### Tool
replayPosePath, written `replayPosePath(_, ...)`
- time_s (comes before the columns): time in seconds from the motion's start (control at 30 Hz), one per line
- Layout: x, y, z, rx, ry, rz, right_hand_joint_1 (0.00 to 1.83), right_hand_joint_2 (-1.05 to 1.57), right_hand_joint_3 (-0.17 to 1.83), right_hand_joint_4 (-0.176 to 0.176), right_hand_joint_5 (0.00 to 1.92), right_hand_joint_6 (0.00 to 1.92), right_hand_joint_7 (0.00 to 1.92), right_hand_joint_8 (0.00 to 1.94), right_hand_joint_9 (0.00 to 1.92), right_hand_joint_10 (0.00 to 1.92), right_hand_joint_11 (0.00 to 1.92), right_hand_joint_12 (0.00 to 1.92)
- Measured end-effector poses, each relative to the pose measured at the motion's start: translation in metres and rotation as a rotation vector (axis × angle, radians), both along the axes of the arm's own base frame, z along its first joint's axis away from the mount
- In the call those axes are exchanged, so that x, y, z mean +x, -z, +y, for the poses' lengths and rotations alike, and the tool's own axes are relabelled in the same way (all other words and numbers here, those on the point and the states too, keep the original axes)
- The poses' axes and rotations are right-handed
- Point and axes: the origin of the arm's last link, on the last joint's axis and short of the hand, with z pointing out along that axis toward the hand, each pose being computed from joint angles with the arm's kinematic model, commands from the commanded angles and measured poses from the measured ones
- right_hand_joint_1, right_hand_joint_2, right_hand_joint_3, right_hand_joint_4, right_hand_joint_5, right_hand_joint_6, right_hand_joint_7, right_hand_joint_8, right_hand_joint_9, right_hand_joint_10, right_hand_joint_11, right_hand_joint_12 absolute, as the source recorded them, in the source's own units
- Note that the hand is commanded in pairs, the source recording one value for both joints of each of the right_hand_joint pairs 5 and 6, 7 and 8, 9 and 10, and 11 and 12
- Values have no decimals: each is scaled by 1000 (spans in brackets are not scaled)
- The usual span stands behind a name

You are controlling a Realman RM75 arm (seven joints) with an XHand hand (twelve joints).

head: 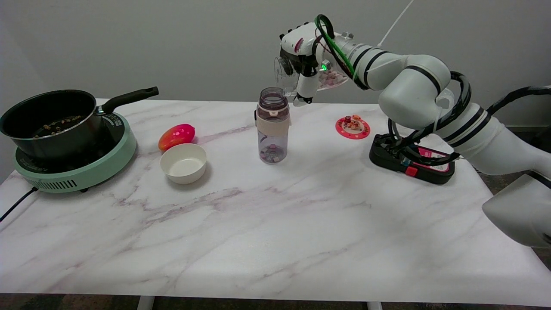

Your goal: Pour the contents of the measuring cup into the bottle.

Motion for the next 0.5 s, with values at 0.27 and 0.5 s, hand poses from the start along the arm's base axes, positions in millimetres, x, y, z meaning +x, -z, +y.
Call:
replayPosePath(0.27, 4, 2, -3, 6, 8, 18, 1577, 852, 1108, 0, 1920, 1920, 1670, 1670, 1496, 1496, 1260, 1260)
replayPosePath(0.5, 8, 4, -5, 11, 15, 32, 1577, 851, 1099, 0, 1920, 1920, 1669, 1669, 1495, 1495, 1259, 1259)
